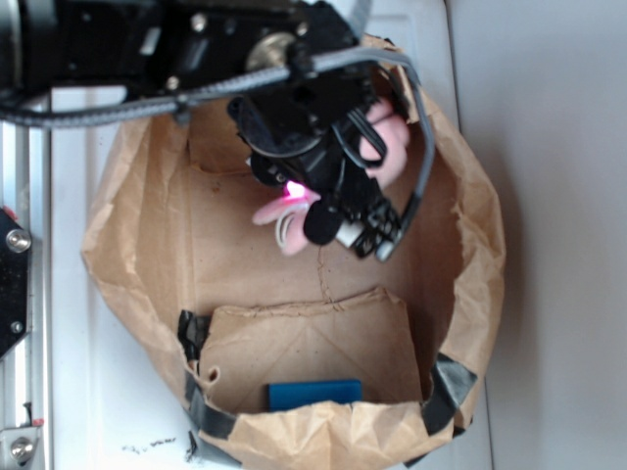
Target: Grab the pink bunny.
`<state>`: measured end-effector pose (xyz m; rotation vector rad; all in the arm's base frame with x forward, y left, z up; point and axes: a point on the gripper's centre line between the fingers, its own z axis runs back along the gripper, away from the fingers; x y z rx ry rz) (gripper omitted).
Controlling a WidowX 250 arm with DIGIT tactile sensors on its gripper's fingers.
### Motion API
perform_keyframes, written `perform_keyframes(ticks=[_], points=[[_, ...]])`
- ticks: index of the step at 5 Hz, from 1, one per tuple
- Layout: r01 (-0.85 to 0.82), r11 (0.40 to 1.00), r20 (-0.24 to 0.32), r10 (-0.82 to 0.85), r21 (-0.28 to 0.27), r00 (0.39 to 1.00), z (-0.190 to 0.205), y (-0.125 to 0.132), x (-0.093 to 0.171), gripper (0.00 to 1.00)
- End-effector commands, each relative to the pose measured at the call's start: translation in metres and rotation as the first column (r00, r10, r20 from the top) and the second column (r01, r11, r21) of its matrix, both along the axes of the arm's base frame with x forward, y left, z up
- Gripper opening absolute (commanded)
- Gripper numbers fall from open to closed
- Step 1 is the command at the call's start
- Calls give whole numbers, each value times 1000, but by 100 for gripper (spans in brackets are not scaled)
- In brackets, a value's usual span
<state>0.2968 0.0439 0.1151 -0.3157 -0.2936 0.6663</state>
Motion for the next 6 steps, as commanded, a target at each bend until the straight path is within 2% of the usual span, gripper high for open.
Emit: perform_keyframes(ticks=[1,2,3,4,6], points=[[394,913,-28,-394,103,919,66,-17,-20,0],[414,881,-79,-407,228,910,84,-30,-32,0],[398,868,-114,-382,296,917,85,-33,-42,0],[370,858,-154,-337,356,929,69,-38,-43,0],[333,866,-157,-295,373,942,63,-37,-41,0]])
